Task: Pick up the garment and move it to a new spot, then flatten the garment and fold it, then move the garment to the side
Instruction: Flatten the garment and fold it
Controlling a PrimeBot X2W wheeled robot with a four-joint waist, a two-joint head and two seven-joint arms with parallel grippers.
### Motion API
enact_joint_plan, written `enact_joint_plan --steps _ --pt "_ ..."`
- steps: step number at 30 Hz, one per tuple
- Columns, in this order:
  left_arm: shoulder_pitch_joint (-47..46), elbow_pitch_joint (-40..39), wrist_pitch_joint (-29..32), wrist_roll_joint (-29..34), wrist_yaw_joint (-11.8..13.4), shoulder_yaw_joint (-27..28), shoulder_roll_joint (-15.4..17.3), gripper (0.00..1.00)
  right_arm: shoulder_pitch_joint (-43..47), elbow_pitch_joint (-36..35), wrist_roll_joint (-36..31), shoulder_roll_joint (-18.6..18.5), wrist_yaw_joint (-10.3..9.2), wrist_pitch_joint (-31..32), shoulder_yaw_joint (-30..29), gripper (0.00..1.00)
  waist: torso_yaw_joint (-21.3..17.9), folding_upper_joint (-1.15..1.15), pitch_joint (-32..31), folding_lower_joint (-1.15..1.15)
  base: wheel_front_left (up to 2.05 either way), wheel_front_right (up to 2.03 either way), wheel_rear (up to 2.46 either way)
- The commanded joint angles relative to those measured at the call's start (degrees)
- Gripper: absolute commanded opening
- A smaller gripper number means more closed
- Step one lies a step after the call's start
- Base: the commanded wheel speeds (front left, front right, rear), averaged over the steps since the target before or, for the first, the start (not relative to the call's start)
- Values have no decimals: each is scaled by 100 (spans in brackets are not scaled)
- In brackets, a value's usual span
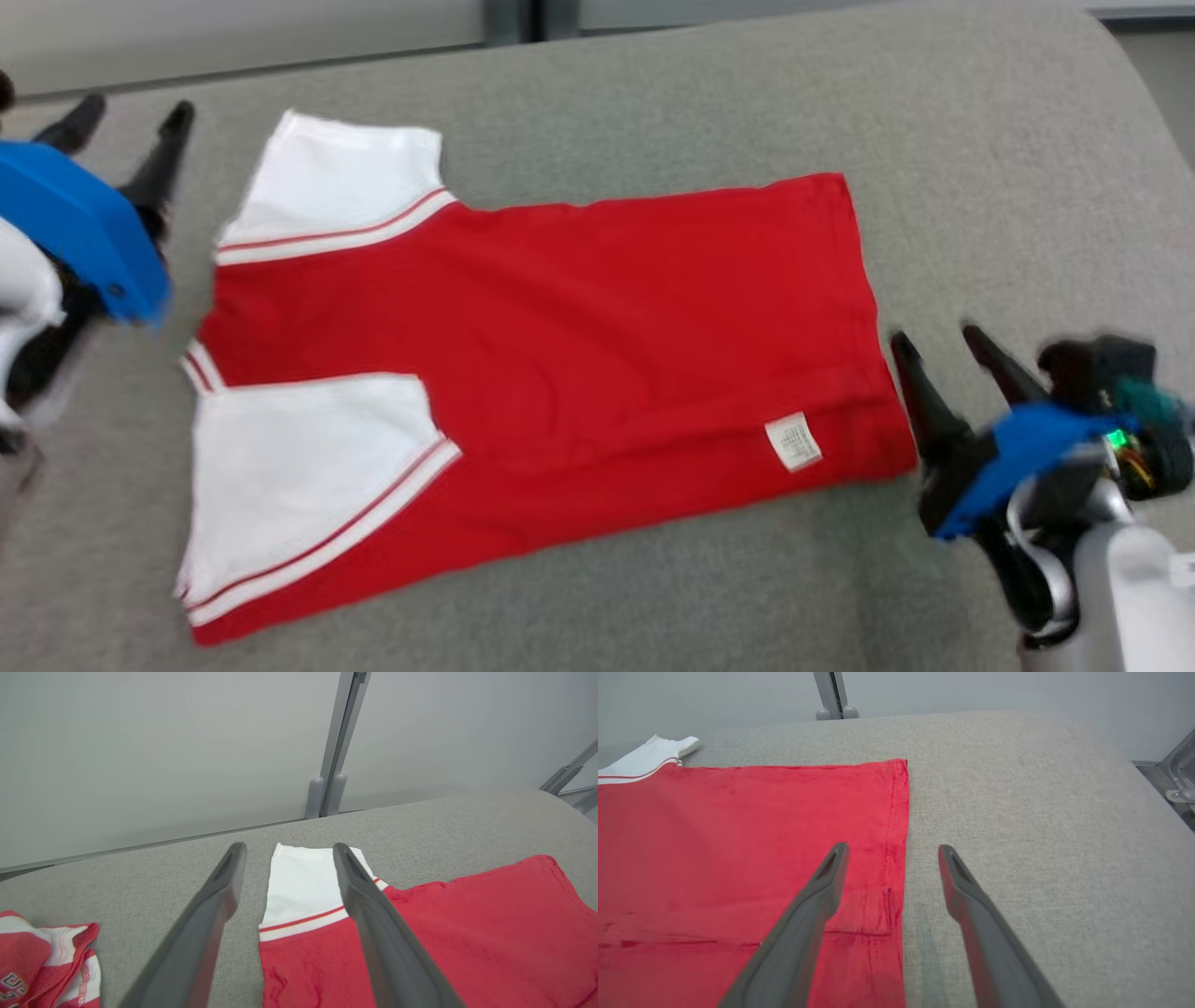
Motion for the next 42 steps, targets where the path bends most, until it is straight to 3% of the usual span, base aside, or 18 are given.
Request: enact_joint_plan --steps 1,7,13,22,32,33,34,35,36,42 --pt "-316 201 152 -10 -60 11 81 100 -263 58 -64 -18 1 -37 151 100 -108 -1 211 -2 0 0 0" --pt "-1123 863 665 30 -191 24 367 100 -1048 252 -57 -19 1 -172 698 100 -607 -1 943 -2 0 0 0" --pt "-1408 1337 998 13 -156 80 619 100 -1552 442 16 -19 1 -359 1040 100 -981 -1 1430 -2 0 0 0" --pt "-1297 1541 1168 -113 -154 159 795 100 -1870 651 125 -18 1 -535 1244 100 -1207 -1 1637 -2 0 0 0" --pt "-1206 1398 1427 -359 -211 80 644 100 -2165 779 71 -16 1 -569 1337 100 -1267 -1 1707 -2 0 0 0" --pt "-1201 1391 1462 -363 -201 66 641 95 -2200 791 77 -17 1 -565 1355 100 -1266 -1 1710 -2 0 0 0" --pt "-1207 1384 1482 -368 -196 58 637 46 -2230 806 88 -17 1 -561 1373 100 -1264 -1 1713 -2 0 0 0" --pt "-1213 1380 1482 -377 -198 50 621 18 -2251 831 86 -17 1 -561 1397 100 -1257 -1 1715 -2 0 0 0" --pt "-1220 1364 1462 -383 -214 42 599 0 -2290 857 68 -17 1 -558 1416 100 -1246 -1 1714 -2 0 0 0" --pt "-1316 1263 1224 -348 -287 24 517 0 -2629 1169 -189 -18 1 -406 1458 100 -1067 -1 1608 -2 0 0 0"
